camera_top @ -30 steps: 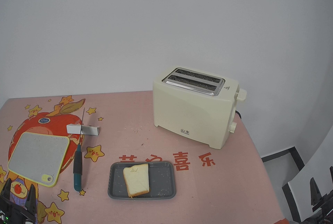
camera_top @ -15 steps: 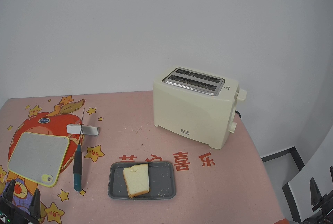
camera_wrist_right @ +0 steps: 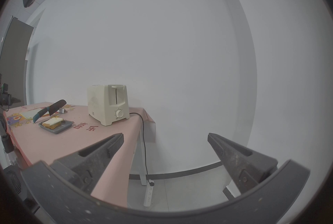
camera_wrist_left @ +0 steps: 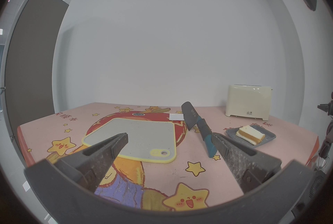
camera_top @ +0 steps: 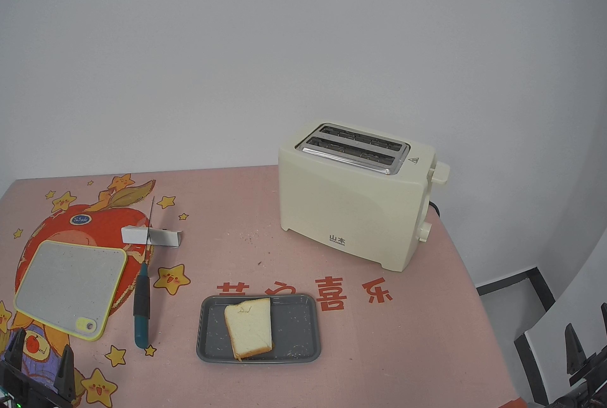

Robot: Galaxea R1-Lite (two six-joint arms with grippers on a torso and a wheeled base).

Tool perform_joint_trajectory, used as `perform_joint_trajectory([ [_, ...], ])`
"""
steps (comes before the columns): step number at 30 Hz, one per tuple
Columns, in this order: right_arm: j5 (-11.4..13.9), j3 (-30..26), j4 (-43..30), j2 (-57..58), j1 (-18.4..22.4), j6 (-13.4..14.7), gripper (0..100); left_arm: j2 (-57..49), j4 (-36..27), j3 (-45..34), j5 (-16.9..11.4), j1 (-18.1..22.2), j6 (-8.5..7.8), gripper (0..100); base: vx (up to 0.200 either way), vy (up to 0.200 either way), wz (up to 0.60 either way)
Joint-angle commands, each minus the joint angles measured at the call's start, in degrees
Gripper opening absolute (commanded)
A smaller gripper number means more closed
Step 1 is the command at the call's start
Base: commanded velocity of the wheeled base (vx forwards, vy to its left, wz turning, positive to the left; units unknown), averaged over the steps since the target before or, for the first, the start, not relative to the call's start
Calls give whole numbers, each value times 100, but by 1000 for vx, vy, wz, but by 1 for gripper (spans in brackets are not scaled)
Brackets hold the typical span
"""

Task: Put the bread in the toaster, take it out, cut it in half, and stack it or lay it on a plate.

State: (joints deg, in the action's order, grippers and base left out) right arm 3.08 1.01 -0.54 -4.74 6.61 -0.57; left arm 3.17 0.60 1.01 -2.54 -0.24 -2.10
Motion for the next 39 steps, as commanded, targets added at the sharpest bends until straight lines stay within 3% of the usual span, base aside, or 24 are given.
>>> perform_joint_trajectory([
  [1,-1,-92,1,-9,-2,-4,100,-238,11,-101,-80,-90,-142,100,0,0,0],
  [3,8,-92,1,-9,7,-4,100,-273,11,-101,-19,-90,-107,100,0,0,0],
  [5,8,-92,1,-9,7,-4,100,-264,-7,-101,227,-72,139,100,0,0,0],
  [8,8,-92,1,-9,7,-4,100,-273,11,-101,333,-46,262,100,0,0,0],
  [25,8,-92,1,-9,7,-4,100,-264,-16,-101,289,-46,218,100,0,0,0],
  [29,-159,-92,27,-27,-2,-48,100,-273,-16,-101,289,-37,218,100,0,0,0],
  [31,-229,-101,27,-9,7,136,100,-273,-16,-101,289,-37,218,100,0,0,0],
  [39,-177,-101,18,-9,7,136,100,-273,-16,-101,289,-46,218,100,0,0,0],
])
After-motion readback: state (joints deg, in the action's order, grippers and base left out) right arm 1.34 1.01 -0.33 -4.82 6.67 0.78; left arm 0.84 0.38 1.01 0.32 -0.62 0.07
